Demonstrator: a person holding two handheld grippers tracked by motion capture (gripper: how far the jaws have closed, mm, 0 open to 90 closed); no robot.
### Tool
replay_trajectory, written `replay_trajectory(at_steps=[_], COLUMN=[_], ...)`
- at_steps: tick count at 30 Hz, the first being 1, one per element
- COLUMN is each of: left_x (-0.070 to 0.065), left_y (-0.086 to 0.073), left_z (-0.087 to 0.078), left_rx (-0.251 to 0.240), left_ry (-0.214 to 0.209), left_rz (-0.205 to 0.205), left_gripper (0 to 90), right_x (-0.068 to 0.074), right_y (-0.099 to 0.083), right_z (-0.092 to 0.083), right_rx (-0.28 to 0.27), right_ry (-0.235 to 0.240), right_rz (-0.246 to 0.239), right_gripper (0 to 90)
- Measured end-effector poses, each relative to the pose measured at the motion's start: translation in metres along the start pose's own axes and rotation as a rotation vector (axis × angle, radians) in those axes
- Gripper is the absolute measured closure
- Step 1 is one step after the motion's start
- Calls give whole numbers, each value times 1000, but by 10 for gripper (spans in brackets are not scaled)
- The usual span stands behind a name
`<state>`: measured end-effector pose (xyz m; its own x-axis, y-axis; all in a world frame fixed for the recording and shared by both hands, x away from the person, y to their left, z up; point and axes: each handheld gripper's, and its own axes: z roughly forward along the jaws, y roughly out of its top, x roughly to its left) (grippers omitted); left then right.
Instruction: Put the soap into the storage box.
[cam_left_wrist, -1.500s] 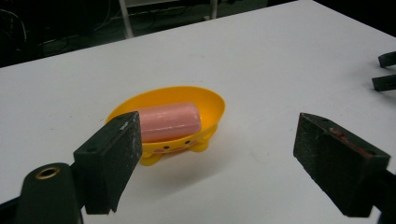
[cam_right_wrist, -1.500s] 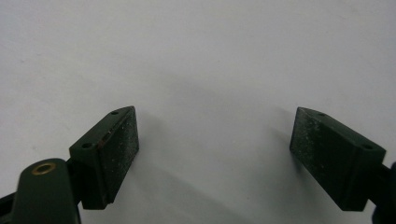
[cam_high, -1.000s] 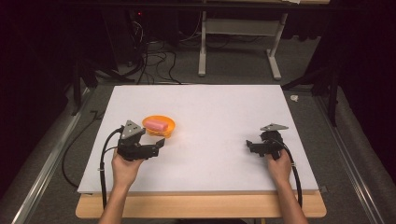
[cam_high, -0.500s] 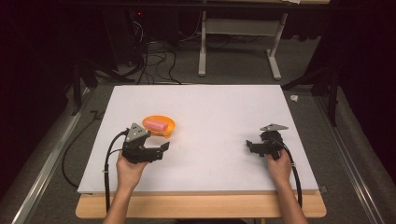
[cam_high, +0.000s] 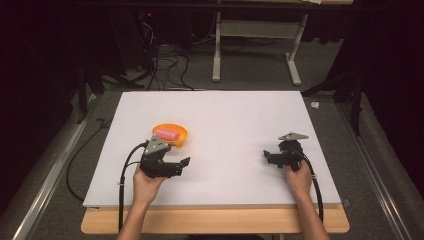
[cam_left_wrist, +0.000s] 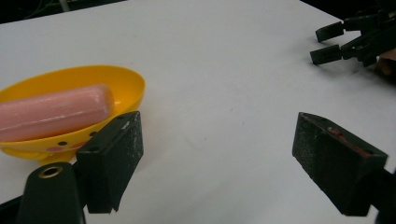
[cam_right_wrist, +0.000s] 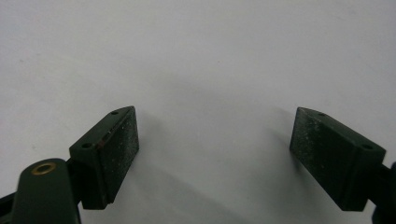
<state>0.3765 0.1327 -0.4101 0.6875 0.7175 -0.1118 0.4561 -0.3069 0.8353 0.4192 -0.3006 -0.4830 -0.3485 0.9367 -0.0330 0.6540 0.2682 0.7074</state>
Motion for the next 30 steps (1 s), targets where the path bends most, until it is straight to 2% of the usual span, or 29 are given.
replay_trajectory(at_steps=[7, 14, 22, 23, 25, 28, 30], left_x=[-6, -9, -12, -11, -11, -11, -12], left_y=[-2, -5, -8, -9, -11, -14, -15], left_z=[10, 23, 36, 38, 42, 47, 51], left_rx=[27, 43, 58, 64, 68, 71, 78], left_ry=[-20, -47, -61, -52, -47, -69, -68], left_rz=[17, 5, 10, 22, 17, 9, 10], left_gripper=[172, 173, 178, 179, 185, 189, 191], right_x=[0, 0, -1, -1, -1, -1, -1], right_y=[0, 0, 0, 0, 0, 0, 0], right_z=[0, 0, 0, 0, 0, 0, 0], right_rx=[0, 0, 0, 0, 0, 0, 0], right_ry=[0, 1, 3, 4, 4, 3, 4], right_rz=[0, 1, 3, 4, 3, 4, 4], right_gripper=[162, 162, 162, 162, 162, 162, 162])
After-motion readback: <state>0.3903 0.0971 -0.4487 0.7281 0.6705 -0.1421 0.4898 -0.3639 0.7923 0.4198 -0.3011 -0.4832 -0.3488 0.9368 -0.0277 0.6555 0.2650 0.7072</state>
